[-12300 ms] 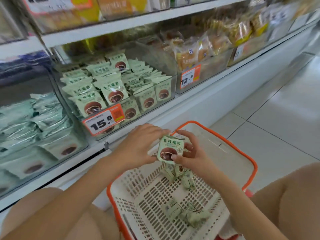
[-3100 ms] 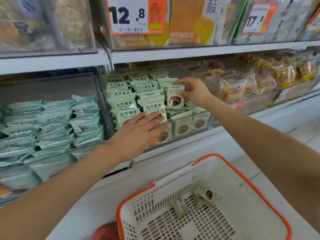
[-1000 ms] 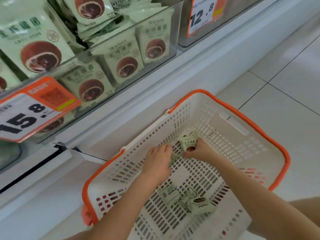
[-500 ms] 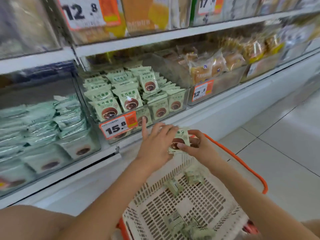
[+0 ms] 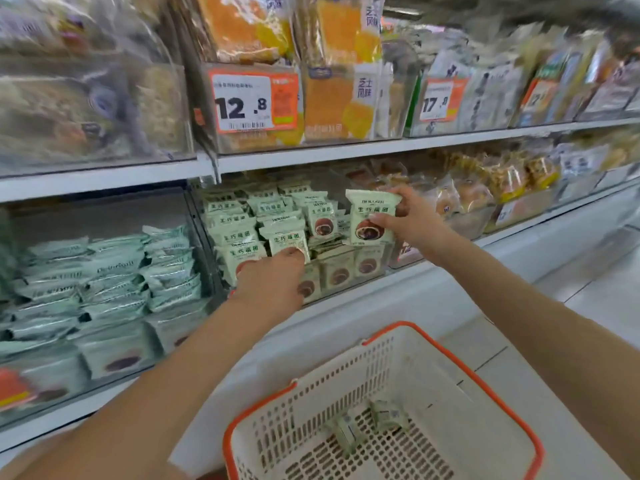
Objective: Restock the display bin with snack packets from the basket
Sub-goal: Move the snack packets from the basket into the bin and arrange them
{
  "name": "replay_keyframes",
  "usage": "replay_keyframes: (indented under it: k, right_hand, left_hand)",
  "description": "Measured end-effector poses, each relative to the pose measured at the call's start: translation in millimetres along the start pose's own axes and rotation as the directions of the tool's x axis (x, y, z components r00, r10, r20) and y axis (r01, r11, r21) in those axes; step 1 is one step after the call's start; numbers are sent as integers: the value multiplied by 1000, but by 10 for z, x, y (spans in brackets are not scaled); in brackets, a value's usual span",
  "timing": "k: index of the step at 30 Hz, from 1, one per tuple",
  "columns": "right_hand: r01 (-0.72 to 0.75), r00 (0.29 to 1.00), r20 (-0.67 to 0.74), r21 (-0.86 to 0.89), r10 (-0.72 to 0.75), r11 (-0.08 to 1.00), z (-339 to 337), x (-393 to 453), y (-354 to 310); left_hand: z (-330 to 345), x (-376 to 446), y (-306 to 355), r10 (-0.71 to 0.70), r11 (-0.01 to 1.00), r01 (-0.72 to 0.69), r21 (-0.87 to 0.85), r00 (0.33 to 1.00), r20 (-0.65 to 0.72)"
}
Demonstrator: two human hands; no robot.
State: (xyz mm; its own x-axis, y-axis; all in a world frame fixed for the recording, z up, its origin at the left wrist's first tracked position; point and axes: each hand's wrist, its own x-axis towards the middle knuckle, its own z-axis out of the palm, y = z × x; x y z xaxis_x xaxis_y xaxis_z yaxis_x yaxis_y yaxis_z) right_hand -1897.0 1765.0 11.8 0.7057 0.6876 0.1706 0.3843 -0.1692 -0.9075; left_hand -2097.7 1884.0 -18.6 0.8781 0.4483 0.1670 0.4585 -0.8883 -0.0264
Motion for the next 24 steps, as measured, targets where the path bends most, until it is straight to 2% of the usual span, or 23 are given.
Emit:
replay_keyframes:
  k: [3,9,13,17,21,24]
  right_hand:
    - [-10,999,37,-67,13,998,150,342,10]
    - [-51,991,116,-89,61,995,463,748,174]
    - [-20,985,164,-209,55,978,589,788,282]
    - [-32,989,135,-201,60,979,610,794,396]
    - [41,994,104,-264,-13,964,625,789,421]
    - [25,996,87,-223,-6,974,629,783,403]
  left_hand:
    - [37,91,-50,4,995,-3,95,1000,-14]
    - [23,206,-210,-10,992,12,129,1000,-17]
    - [63,208,-303,-28,988,25,153,999,19]
    - [81,200,-282,-19,986,16,163,1000,21]
    - [50,178,-256,-20,983,16,181,1000,16]
    - [11,171,-217,-27,982,22,185,999,24]
